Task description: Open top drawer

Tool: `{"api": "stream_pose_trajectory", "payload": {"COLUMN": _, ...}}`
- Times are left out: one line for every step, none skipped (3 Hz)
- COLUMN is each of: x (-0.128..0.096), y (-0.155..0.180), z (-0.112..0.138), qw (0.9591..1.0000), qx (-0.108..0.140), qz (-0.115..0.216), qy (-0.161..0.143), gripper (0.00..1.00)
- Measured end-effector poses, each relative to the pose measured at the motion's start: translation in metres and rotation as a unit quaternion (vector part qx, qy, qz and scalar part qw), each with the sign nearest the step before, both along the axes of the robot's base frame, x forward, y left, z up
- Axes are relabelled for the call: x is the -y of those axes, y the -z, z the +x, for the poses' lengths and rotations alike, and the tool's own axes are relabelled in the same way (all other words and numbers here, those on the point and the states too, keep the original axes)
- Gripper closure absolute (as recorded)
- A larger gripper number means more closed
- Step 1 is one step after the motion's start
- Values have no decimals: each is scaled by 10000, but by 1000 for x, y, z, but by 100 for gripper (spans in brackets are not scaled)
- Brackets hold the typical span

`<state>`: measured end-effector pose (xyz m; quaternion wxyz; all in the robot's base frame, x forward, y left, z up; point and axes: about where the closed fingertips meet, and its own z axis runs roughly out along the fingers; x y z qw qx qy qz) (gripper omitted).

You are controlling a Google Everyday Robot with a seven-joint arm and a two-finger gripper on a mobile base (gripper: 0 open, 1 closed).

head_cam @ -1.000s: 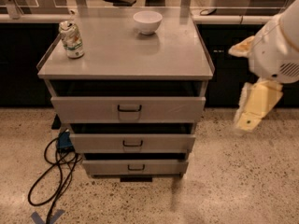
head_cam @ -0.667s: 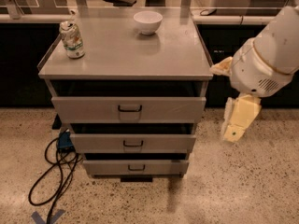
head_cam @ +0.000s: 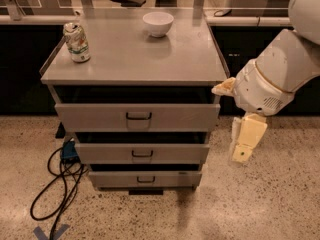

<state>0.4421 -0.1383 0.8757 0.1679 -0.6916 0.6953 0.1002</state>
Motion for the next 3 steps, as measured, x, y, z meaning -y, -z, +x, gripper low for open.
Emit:
{"api": "stream_pose_trajectory", "payload": {"x": -7, "y": 15, "z": 0, "qw": 9999, "qx": -71, "qz": 155, "qy": 28, "gripper": 0}}
{"api": "stream_pose_trajectory", "payload": {"x": -36, "y": 51, "z": -7, "qw": 9997, "qx": -47, "qz": 101, "qy": 217, "gripper": 0}}
{"api": "stream_pose_trajectory", "payload": {"x": -76, "y": 112, "z": -6, "qw": 9989, "qx": 35, "qz": -284, "qy": 375, "gripper": 0}}
